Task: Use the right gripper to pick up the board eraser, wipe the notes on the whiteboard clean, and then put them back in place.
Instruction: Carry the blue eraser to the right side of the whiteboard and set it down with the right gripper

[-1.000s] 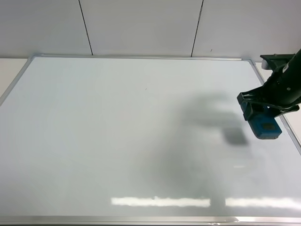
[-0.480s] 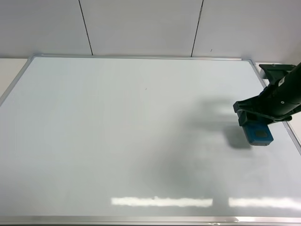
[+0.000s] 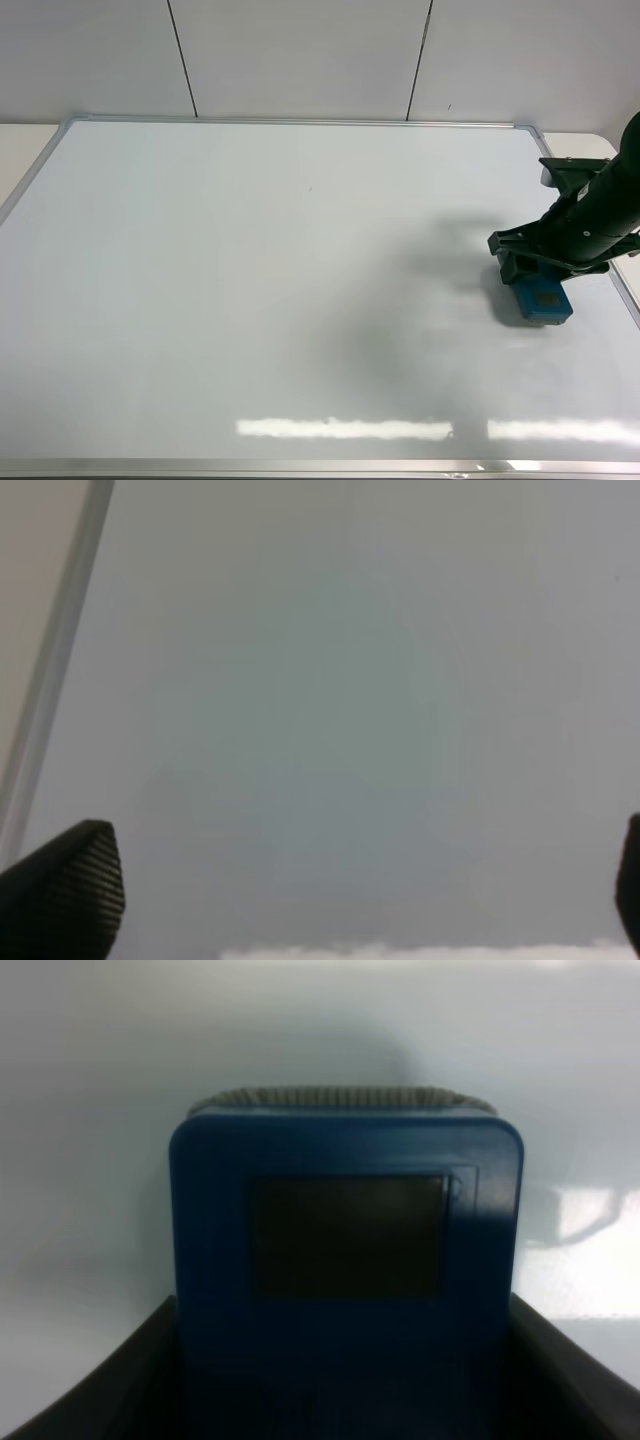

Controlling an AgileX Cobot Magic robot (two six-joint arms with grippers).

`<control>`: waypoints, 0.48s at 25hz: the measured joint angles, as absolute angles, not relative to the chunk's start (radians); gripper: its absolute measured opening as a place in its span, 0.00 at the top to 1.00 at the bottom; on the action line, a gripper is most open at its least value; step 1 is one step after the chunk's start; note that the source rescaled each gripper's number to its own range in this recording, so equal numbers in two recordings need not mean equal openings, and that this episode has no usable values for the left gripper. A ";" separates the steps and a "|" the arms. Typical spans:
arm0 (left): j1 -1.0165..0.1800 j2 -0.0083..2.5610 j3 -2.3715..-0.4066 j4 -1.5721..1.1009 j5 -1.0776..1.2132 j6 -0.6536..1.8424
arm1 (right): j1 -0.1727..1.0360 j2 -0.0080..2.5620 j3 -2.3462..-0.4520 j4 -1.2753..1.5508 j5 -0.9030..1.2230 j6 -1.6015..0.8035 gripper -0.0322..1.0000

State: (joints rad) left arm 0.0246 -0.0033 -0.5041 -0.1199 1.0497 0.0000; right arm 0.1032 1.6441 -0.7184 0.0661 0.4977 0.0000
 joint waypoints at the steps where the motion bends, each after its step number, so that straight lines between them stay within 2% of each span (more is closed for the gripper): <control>1: 0.025 -0.003 -0.504 -0.120 1.050 0.000 | 0.103 1.650 -0.718 0.066 0.498 0.000 0.97; 12: 0.025 -0.003 -0.504 -0.120 1.050 0.000 | 0.103 1.652 -0.718 0.085 0.495 0.000 0.97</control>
